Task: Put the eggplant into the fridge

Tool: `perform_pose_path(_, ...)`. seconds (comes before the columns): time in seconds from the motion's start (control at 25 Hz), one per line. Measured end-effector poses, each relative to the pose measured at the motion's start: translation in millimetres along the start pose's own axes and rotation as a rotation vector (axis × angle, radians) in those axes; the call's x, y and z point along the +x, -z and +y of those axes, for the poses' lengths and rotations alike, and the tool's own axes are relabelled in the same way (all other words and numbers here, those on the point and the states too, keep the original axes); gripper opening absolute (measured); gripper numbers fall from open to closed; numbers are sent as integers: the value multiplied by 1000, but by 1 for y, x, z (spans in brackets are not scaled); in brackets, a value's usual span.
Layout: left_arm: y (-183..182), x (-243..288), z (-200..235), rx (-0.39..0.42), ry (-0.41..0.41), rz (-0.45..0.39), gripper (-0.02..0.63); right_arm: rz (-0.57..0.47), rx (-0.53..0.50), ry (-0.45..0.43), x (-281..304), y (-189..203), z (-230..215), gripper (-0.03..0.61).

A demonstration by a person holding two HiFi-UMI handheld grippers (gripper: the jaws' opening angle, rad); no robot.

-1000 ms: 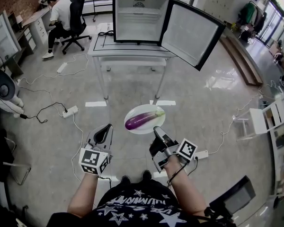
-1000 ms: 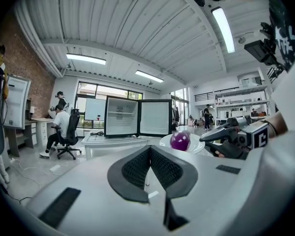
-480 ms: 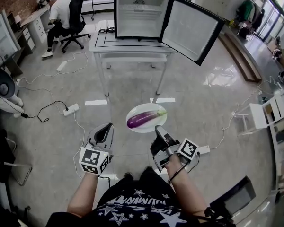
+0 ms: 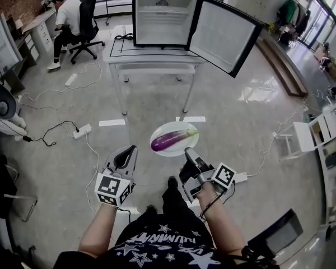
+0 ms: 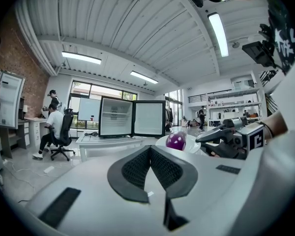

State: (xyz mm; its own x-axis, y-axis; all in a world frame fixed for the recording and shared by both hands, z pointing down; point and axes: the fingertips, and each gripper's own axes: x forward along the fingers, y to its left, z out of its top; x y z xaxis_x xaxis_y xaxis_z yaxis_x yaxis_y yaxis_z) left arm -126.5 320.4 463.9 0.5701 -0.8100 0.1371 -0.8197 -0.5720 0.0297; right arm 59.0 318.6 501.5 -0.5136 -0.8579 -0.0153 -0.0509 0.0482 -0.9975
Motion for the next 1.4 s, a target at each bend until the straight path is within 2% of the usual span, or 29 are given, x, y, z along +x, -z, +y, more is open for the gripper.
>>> perform_pose_path(0.44, -9, 45, 14, 18, -58, 0, 9, 82, 5, -20, 51, -40, -5, 20)
perform_pose_path(0.96, -18, 123, 44, 22, -112, 28, 9, 147, 41, -23, 125, -99, -18, 20)
perform_pose_path(1.4, -31, 194, 52, 37, -130, 25, 9, 153, 59, -60, 167, -162, -21, 20)
